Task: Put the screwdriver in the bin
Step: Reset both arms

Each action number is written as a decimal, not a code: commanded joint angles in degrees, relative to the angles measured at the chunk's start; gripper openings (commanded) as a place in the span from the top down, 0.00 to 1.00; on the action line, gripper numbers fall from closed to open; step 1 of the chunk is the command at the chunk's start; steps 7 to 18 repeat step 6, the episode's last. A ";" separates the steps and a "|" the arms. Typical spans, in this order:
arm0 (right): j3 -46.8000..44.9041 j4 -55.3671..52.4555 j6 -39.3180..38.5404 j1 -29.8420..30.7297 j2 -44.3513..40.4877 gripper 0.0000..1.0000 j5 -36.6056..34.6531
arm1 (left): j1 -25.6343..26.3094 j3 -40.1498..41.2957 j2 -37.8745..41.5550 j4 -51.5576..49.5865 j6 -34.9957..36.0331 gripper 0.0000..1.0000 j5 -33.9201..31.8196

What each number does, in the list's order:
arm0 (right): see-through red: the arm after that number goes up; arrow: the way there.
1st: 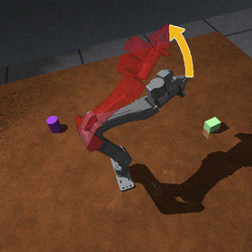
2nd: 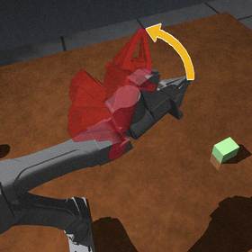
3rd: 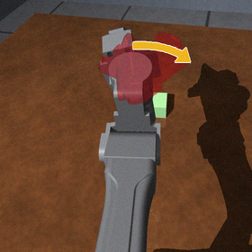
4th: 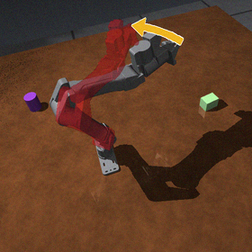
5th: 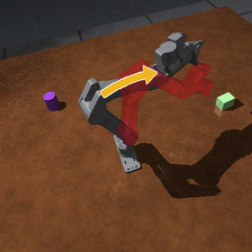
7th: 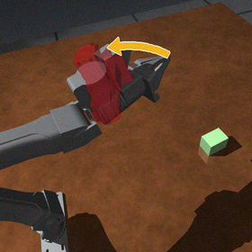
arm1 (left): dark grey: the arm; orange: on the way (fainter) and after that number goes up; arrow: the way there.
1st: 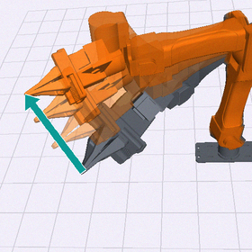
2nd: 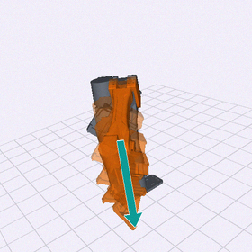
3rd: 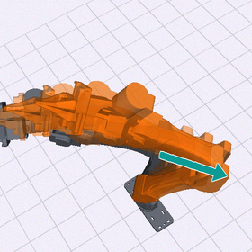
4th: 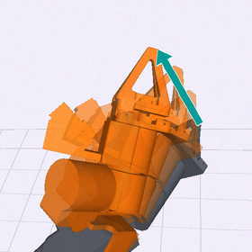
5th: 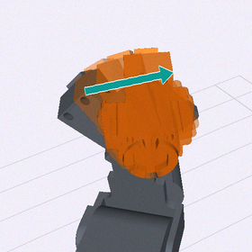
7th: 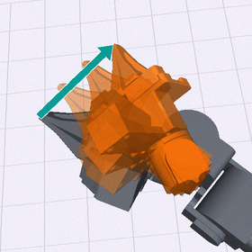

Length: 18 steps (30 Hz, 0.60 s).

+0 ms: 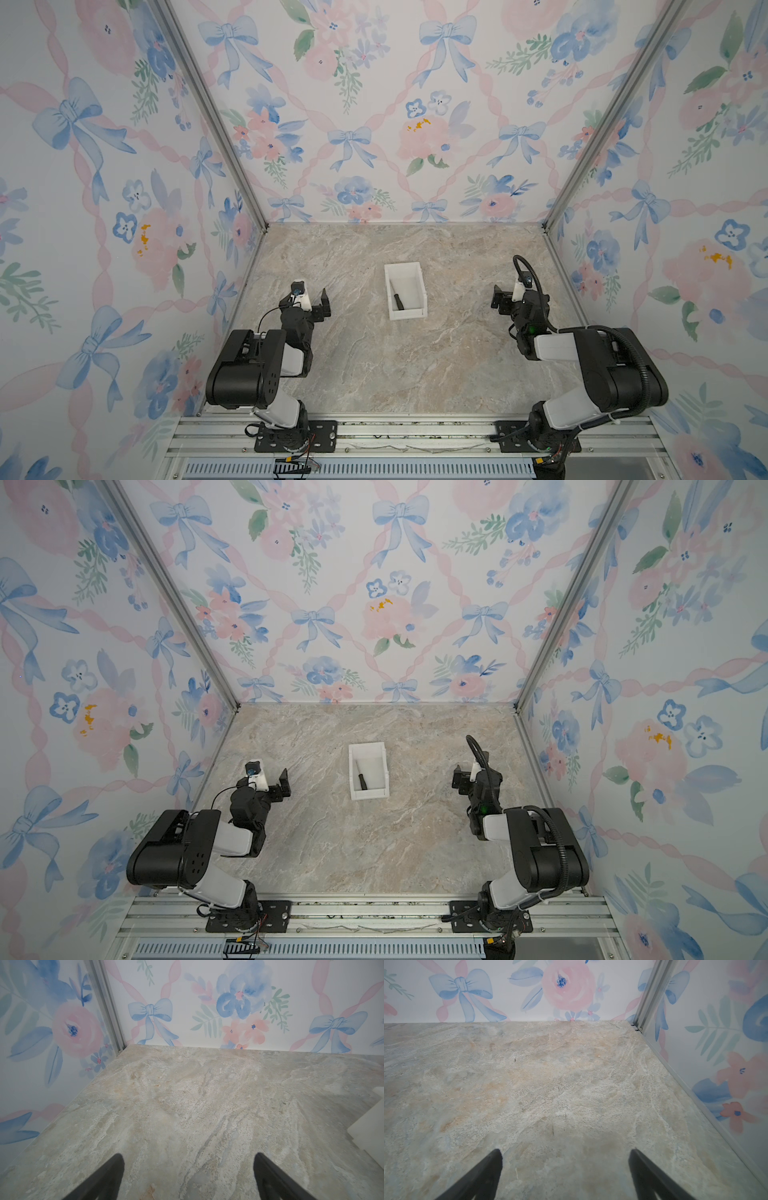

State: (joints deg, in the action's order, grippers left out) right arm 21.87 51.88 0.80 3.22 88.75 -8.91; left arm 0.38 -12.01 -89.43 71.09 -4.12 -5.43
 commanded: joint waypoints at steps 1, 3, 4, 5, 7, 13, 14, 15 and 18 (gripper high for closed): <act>0.61 0.07 -0.64 0.42 -0.07 0.03 -0.66 | 0.41 -0.63 -0.30 0.45 1.05 0.02 -0.73; 0.73 -0.10 -0.62 0.36 0.02 0.03 -0.57 | 0.41 -0.63 -0.28 0.53 1.12 0.02 -0.75; 0.72 -0.11 -0.62 0.38 0.01 0.03 -0.57 | 0.44 -0.65 -0.33 0.53 1.09 0.02 -0.76; 0.68 0.04 -0.65 0.38 -0.07 0.03 -0.59 | 0.49 -0.65 -0.30 0.45 1.05 0.02 -0.79; 0.50 0.15 -0.62 0.46 0.00 0.03 -0.61 | 0.50 -0.66 -0.32 0.46 1.06 0.02 -0.79; 0.50 0.15 -0.62 0.46 0.00 0.03 -0.61 | 0.50 -0.66 -0.32 0.46 1.06 0.02 -0.79; 0.50 0.15 -0.62 0.46 0.00 0.03 -0.61 | 0.50 -0.66 -0.32 0.46 1.06 0.02 -0.79; 0.50 0.15 -0.62 0.46 0.00 0.03 -0.61 | 0.50 -0.66 -0.32 0.46 1.06 0.02 -0.79; 0.50 0.15 -0.62 0.46 0.00 0.03 -0.61 | 0.50 -0.66 -0.32 0.46 1.06 0.02 -0.79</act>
